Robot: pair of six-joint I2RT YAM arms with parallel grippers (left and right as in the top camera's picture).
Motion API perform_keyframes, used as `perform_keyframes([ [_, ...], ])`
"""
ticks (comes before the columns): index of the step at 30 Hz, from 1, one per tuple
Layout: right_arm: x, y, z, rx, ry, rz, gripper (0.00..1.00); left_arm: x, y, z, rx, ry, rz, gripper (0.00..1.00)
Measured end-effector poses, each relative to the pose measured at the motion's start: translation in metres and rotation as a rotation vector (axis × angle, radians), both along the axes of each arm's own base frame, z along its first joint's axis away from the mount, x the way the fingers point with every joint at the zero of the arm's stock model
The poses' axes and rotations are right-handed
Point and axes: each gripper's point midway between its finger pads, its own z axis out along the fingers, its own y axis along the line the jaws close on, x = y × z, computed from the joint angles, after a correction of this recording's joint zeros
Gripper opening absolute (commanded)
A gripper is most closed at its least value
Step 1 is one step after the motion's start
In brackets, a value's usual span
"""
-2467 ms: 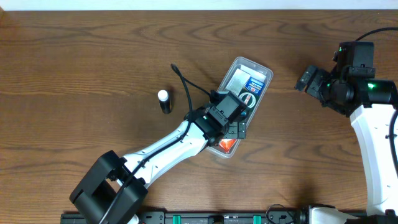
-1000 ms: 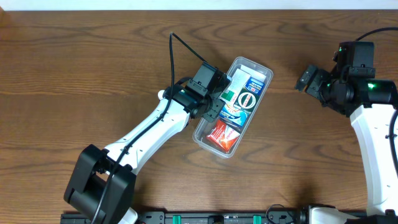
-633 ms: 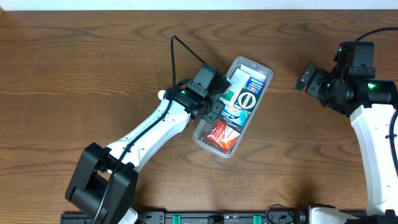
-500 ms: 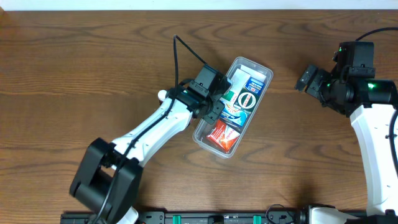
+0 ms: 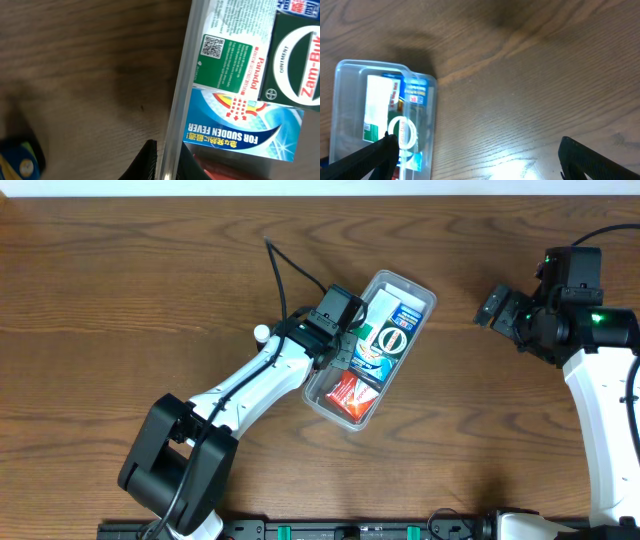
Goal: Pack container
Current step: 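Lift the left gripper out and move it toward the white-capped bottle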
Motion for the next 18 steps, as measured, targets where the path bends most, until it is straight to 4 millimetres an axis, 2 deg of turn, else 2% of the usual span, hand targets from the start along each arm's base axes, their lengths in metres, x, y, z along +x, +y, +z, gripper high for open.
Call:
perform_keyframes([
  [8, 0.000, 0.000, 0.000, 0.000, 0.000, 0.000, 0.99, 0.005, 0.008, 0.001, -0.055, 0.009, 0.227, 0.12],
  [18, 0.000, 0.000, 0.000, 0.000, 0.000, 0.000, 0.99, -0.004, 0.018, -0.005, -0.046, 0.058, 0.326, 0.11],
])
